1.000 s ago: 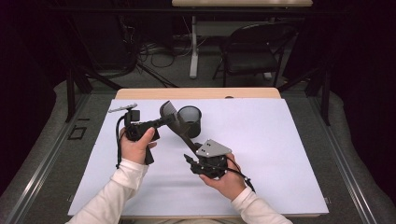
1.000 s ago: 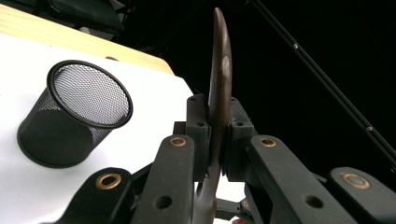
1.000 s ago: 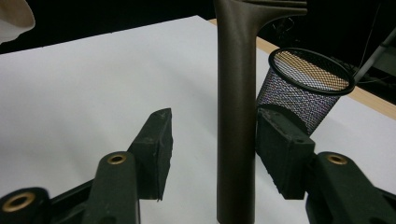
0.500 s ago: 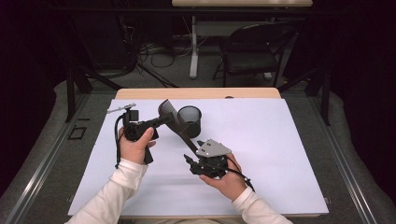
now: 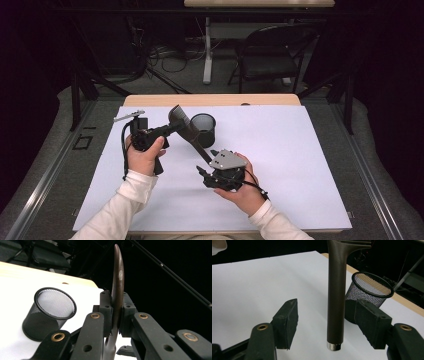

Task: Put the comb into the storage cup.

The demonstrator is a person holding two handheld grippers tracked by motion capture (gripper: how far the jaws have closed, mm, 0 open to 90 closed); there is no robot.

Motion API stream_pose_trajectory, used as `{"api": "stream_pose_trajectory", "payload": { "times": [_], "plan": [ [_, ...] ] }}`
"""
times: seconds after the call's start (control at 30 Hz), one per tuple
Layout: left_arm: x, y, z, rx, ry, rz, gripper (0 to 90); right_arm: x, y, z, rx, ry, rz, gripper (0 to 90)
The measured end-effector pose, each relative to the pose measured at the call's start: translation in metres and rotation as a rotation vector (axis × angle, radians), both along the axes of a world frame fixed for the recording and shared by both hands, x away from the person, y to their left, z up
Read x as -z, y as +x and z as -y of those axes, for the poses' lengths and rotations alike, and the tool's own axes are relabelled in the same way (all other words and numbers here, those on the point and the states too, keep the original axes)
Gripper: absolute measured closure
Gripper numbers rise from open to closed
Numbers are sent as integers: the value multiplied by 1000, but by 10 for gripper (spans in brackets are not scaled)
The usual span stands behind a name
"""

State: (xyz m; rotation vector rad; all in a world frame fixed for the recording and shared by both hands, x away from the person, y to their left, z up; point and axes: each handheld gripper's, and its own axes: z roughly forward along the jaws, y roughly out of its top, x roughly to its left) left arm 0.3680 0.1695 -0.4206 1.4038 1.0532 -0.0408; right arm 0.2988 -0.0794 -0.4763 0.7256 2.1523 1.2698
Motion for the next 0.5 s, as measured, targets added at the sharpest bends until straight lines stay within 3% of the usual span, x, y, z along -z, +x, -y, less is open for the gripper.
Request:
{"api": "stream_pose_trajectory", "payload": {
  "times": [0.37,0.5],
  "plan": [
    [-4,-1,4,-10,32,40,839,-4,2,5,7,13,-15,332],
    [-7,0,4,-8,44,49,839,-5,4,8,6,48,-28,332]
  ]
}}
